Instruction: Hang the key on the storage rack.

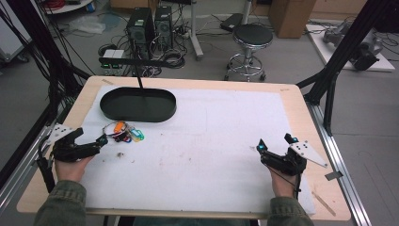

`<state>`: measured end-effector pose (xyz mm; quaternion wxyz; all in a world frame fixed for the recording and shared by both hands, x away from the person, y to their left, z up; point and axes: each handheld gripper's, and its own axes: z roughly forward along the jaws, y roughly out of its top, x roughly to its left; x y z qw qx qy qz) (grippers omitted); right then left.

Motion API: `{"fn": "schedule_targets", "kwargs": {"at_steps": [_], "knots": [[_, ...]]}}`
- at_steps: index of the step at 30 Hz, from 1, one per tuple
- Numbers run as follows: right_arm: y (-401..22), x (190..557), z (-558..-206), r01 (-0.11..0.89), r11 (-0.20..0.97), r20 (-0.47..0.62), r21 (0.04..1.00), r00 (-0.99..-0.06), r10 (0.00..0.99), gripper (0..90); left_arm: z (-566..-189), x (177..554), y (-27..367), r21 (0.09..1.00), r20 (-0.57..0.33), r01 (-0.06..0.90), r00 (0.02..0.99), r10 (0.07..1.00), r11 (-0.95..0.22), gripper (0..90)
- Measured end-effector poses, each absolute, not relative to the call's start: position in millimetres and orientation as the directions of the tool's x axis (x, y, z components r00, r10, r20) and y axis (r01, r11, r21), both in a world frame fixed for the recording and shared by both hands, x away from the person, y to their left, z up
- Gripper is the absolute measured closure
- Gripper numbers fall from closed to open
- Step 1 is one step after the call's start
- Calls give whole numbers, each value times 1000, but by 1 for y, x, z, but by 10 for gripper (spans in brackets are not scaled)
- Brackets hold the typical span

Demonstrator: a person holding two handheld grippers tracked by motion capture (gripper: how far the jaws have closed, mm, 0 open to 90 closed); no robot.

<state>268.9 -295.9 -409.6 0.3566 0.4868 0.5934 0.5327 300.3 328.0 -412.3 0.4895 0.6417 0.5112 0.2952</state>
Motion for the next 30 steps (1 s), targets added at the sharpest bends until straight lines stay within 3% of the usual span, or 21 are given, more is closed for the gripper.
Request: {"fn": "schedule_targets", "kwargs": {"at_steps": [21, 30], "knots": [[-296, 268, -409, 197, -47, 102, 979, -279, 955, 4, -389, 333, 298, 893, -44, 420, 436, 899, -160, 17], [-297, 268, -409, 198, -53, 109, 979, -282, 953, 4, -393, 351, 305, 871, -54, 461, 428, 902, -167, 24]]}}
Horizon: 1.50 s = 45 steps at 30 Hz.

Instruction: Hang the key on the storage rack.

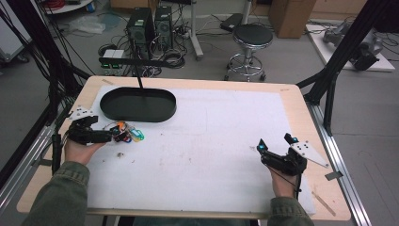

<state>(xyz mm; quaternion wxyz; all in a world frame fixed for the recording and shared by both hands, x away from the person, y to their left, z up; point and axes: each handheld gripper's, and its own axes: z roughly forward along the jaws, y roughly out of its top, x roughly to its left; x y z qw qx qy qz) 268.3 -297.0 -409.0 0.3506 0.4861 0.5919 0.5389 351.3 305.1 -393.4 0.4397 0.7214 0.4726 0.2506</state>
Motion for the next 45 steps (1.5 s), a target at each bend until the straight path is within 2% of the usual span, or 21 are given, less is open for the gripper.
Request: {"fn": "schedule_targets", "kwargs": {"at_steps": [7, 10, 17, 30, 36, 39, 45], "knots": [[-298, 268, -409, 193, -56, 110, 980, -280, 954, 4, -398, 366, 304, 808, -44, 545, 437, 898, -225, 24], [-297, 268, -409, 198, -58, 113, 978, -280, 953, 4, -398, 376, 303, 784, -69, 577, 445, 893, -227, 25], [-298, 270, -410, 205, -56, 114, 977, -285, 952, 4, -396, 391, 295, 739, -93, 617, 490, 867, -269, 29], [-298, 271, -410, 206, -57, 116, 977, -291, 950, 3, -407, 405, 294, 676, -129, 670, 516, 847, -306, 85], [-298, 271, -410, 208, -54, 115, 977, -293, 949, 3, -410, 405, 293, 650, -116, 682, 526, 842, -336, 161], [-298, 271, -410, 210, -50, 113, 976, -296, 948, 4, -412, 405, 292, 620, -101, 691, 541, 835, -372, 261], [-299, 271, -410, 207, -60, 120, 976, -291, 949, 4, -414, 407, 292, 606, -98, 692, 553, 827, -391, 323]]}}
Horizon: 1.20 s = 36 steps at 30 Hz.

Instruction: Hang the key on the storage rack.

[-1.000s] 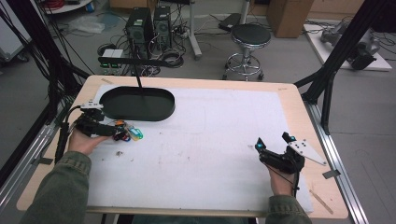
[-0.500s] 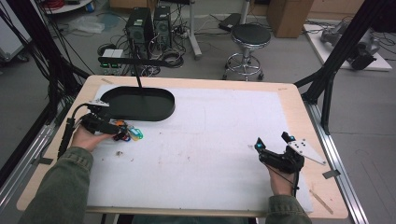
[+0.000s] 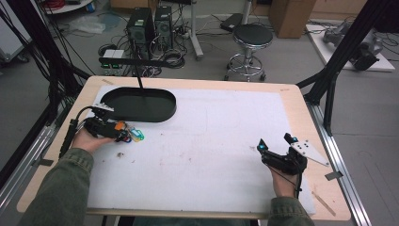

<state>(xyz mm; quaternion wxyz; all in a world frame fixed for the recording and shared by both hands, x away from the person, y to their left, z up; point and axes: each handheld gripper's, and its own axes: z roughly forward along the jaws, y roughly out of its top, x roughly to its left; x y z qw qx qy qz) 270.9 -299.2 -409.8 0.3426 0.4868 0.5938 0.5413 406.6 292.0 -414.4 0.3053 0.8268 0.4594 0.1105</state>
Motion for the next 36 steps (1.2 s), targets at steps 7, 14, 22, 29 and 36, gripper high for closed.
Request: {"fn": "schedule_targets", "kwargs": {"at_steps": [7, 14, 22, 29, 36], "knots": [[-299, 272, -410, 215, -55, 118, 975, -295, 948, 4, -414, 407, 297, 577, -105, 710, 554, 826, -404, 528], [-300, 272, -410, 211, -51, 113, 976, -292, 950, 4, -411, 403, 294, 600, -101, 670, 606, 789, -438, 804], [-301, 271, -410, 210, -60, 121, 976, -290, 949, 4, -408, 401, 297, 618, -105, 656, 615, 781, -433, 863], [-301, 271, -410, 208, -62, 123, 976, -291, 949, 4, -405, 400, 298, 630, -93, 644, 618, 781, -435, 864], [-301, 271, -410, 207, -62, 122, 976, -290, 949, 4, -391, 398, 298, 645, -68, 616, 636, 769, -452, 865]]}}
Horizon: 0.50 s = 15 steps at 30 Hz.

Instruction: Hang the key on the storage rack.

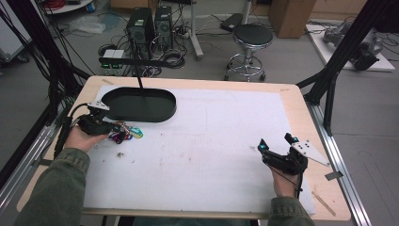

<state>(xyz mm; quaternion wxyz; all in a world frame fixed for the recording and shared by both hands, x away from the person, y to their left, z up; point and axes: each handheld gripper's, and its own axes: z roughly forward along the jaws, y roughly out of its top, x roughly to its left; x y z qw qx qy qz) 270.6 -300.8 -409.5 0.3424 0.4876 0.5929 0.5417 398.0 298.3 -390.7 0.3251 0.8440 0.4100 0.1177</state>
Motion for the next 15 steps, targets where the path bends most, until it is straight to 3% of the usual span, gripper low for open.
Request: {"fn": "schedule_targets", "kwargs": {"at_steps": [15], "knots": [[-303, 270, -409, 205, -77, 134, 976, -287, 949, 4, -357, 400, 299, 667, -25, 586, 634, 773, -460, 866]]}}
